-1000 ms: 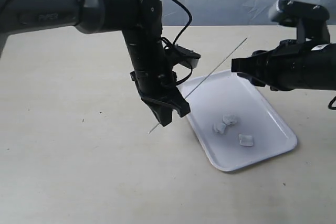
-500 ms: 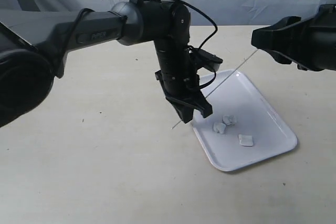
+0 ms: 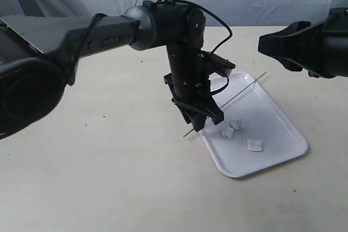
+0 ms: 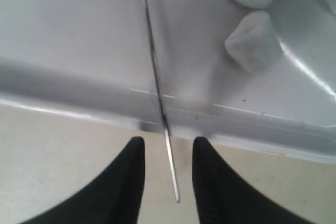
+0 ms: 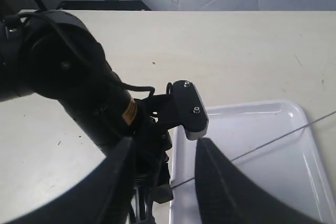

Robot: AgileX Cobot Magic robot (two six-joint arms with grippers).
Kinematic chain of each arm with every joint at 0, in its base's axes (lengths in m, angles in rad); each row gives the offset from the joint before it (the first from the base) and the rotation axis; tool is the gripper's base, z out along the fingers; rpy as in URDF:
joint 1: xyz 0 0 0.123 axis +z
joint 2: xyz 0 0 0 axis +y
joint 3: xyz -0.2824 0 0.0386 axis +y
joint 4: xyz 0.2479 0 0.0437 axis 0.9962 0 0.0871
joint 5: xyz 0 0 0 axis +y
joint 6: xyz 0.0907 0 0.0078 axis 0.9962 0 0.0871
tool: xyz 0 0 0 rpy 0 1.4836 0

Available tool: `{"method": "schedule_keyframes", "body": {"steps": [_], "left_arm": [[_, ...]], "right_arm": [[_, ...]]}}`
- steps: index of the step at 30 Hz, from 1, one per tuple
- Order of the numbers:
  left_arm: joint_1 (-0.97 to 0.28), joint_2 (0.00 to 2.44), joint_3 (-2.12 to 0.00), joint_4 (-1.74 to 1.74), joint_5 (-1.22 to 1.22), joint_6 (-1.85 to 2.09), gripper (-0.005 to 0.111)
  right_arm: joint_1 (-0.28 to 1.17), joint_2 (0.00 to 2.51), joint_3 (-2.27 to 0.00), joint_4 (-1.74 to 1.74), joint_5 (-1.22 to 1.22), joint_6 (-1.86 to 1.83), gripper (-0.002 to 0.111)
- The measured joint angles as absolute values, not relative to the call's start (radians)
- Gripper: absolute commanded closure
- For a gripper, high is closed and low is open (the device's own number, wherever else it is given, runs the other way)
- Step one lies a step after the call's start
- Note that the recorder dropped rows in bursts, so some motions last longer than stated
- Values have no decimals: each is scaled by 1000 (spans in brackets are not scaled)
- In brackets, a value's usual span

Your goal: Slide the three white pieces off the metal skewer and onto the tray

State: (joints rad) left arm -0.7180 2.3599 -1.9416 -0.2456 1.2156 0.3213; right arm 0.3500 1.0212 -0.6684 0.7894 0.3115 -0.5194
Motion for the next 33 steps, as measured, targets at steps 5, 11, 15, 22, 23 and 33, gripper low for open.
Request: {"method": "schedule_keyframes", "body": {"steps": [5, 11, 15, 22, 23, 33], "left_arm": [[-718, 2333, -1938, -169, 1216, 298, 75], [-689, 2086, -1932, -111, 1216, 193, 91], [-689, 1882, -1860, -67, 1212, 130, 104], [-689, 1278, -1381, 30, 1218, 0, 107], [-689, 1219, -1330, 32, 1218, -19, 107], [-689, 499, -885, -53, 1195, -211, 107]], "right_arm": [[350, 994, -668, 757, 284, -519, 71], [350, 947, -668, 749, 231, -518, 71], [350, 899, -668, 722, 277, -518, 71], [350, 714, -668, 687, 509, -508, 108], [350, 693, -668, 687, 549, -491, 108], [350, 416, -668, 649, 940, -361, 108]]}}
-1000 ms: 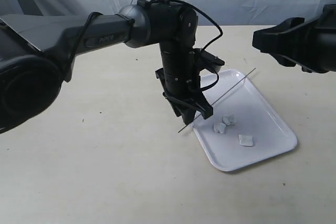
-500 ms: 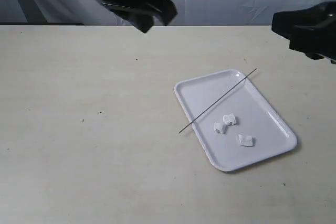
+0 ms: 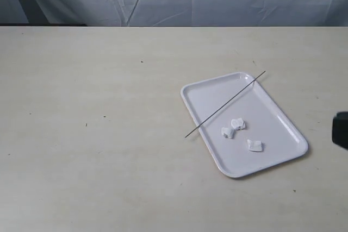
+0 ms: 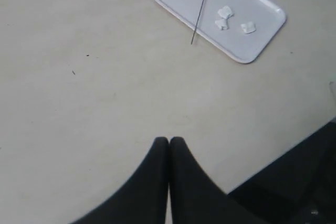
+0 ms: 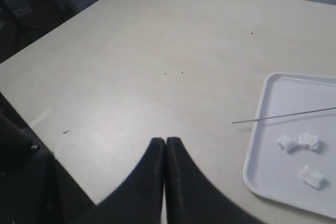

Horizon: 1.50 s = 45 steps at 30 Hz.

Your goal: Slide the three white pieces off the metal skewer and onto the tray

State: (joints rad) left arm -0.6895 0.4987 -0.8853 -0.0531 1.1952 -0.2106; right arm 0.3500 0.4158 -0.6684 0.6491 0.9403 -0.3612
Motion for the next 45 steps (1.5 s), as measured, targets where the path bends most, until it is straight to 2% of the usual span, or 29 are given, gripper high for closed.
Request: {"method": "schedule_keyframes", "body": {"steps": [11, 18, 21, 27, 31, 40, 45], "left_arm": [[-689, 128, -755, -96, 1185, -258, 107], [-689, 31, -710, 51, 1142, -237, 107], [-689, 27, -708, 61, 1046, -235, 107], [-689, 20, -708, 228, 1014, -276, 107], [-689, 18, -708, 257, 1010, -267, 107], [-687, 46, -681, 302, 893, -249, 107], [-570, 52, -546, 313, 645, -247, 107]], "right_arm": [[350, 176, -668, 512, 983, -341, 108], [350, 21, -668, 380, 985, -244, 108], [350, 6, -668, 344, 966, -192, 108], [306, 3, -587, 280, 759, -127, 108], [244, 5, -463, 235, 572, -118, 108], [121, 7, -250, 138, 316, -116, 108], [68, 5, -162, 57, 264, -115, 108]]}}
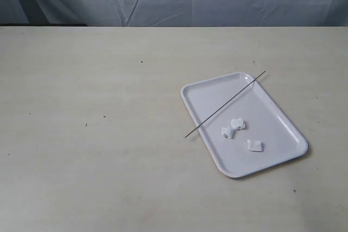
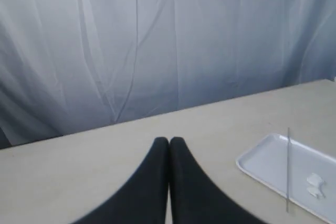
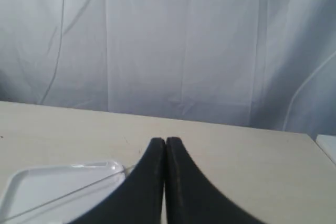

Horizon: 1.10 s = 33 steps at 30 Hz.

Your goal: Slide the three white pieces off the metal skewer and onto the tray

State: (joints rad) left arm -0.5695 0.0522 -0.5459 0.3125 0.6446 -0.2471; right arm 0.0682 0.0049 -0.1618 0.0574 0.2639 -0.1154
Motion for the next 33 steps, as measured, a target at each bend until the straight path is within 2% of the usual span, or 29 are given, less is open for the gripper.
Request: {"method": "schedule_keyframes", "body": {"steps": [5, 10, 18, 27, 33], "left_arm": [[-382, 54, -417, 278, 457, -238, 107], [-186, 54, -330, 94, 431, -103, 107], [-6, 17, -245, -13, 425, 25, 107], [41, 4, -72, -39, 346, 34, 107], [41, 4, -42, -28, 335, 34, 107]], "right_arm": [[33, 5, -77, 0, 257, -115, 108], [27, 5, -12, -17, 242, -115, 108], [25, 5, -4, -9, 276, -79, 108], [25, 5, -2, 0, 284, -8, 108], [25, 5, -2, 0, 305, 0, 108]]}}
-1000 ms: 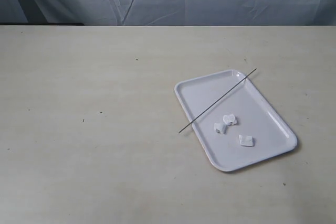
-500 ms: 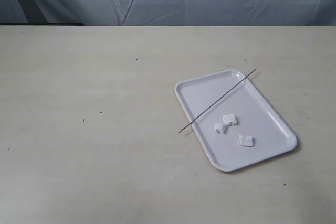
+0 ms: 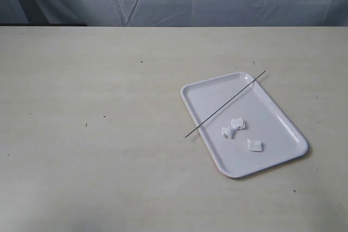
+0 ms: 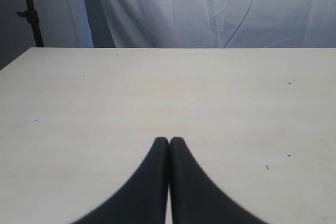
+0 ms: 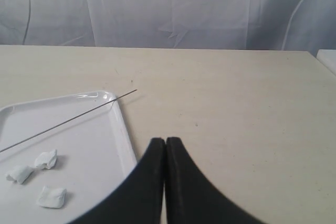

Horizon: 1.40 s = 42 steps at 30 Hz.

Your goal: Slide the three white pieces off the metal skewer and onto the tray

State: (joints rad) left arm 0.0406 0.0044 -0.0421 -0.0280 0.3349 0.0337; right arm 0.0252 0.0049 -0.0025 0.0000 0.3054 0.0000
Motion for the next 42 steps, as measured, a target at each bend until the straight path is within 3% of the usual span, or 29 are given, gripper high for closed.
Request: {"method": "schedule_keyframes", "body": {"steps": [42], "left_arm": [[41, 4, -5, 21, 231, 31, 107]], "right_arm": [[25, 5, -2, 13, 349, 40, 108]]}}
